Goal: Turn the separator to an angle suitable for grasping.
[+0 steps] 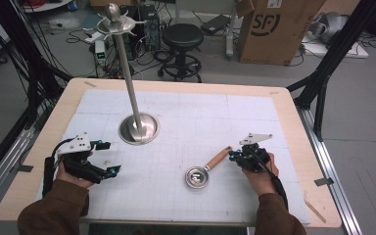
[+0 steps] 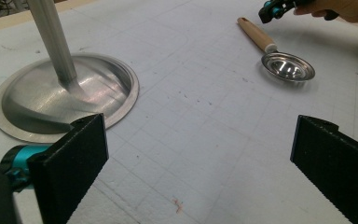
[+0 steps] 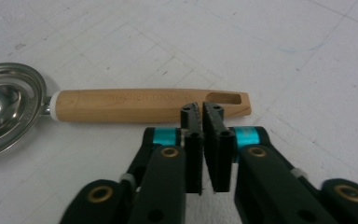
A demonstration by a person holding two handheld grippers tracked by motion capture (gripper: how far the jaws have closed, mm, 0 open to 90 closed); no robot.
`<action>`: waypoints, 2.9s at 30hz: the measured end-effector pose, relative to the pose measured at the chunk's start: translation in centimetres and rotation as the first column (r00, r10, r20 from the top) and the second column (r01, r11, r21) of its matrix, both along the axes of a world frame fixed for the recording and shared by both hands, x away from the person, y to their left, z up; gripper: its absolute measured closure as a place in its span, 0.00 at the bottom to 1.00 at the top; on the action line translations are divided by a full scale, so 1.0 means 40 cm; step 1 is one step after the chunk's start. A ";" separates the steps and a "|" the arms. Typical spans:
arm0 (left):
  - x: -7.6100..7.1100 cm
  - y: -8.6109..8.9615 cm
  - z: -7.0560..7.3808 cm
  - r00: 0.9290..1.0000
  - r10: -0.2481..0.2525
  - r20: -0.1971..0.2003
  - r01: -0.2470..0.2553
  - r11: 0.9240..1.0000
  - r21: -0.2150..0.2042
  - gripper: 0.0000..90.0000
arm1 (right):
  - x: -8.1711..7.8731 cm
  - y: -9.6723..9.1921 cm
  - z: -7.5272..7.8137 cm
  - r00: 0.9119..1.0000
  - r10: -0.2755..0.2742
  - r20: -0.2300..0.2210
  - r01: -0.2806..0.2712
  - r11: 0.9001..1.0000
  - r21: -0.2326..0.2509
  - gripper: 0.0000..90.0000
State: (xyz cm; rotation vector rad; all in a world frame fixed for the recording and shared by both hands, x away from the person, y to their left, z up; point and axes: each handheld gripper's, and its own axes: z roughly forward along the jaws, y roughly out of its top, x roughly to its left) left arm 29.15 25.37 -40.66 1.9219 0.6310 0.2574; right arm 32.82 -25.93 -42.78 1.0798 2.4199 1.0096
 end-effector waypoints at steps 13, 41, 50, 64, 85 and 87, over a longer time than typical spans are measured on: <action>-0.001 0.007 0.004 1.000 0.005 0.004 -0.005 1.000 -0.006 0.05 | 0.018 0.012 -0.011 1.000 -0.006 -0.028 0.004 0.998 -0.069 0.99; 0.001 0.015 0.008 1.000 0.005 0.007 -0.005 1.000 -0.028 0.05 | 0.139 0.132 0.008 0.994 -0.014 -0.113 -0.009 0.979 -0.202 1.00; -0.001 0.015 0.008 1.000 0.006 0.007 -0.006 1.000 -0.030 0.05 | 0.156 0.191 0.006 0.993 0.021 -0.115 -0.042 0.982 -0.185 1.00; -0.003 0.015 0.010 1.000 0.005 0.007 -0.005 1.000 -0.030 0.05 | 0.170 0.276 0.011 0.989 0.090 -0.113 -0.109 0.979 -0.170 1.00; -0.003 0.014 0.009 1.000 0.001 0.005 -0.001 1.000 -0.028 0.05 | 0.127 0.367 0.005 0.960 0.249 -0.125 -0.268 0.950 -0.160 1.00; -0.002 0.014 0.009 1.000 0.001 0.005 -0.001 1.000 -0.025 0.05 | 0.124 0.368 0.006 0.959 0.252 -0.127 -0.271 0.949 -0.161 1.00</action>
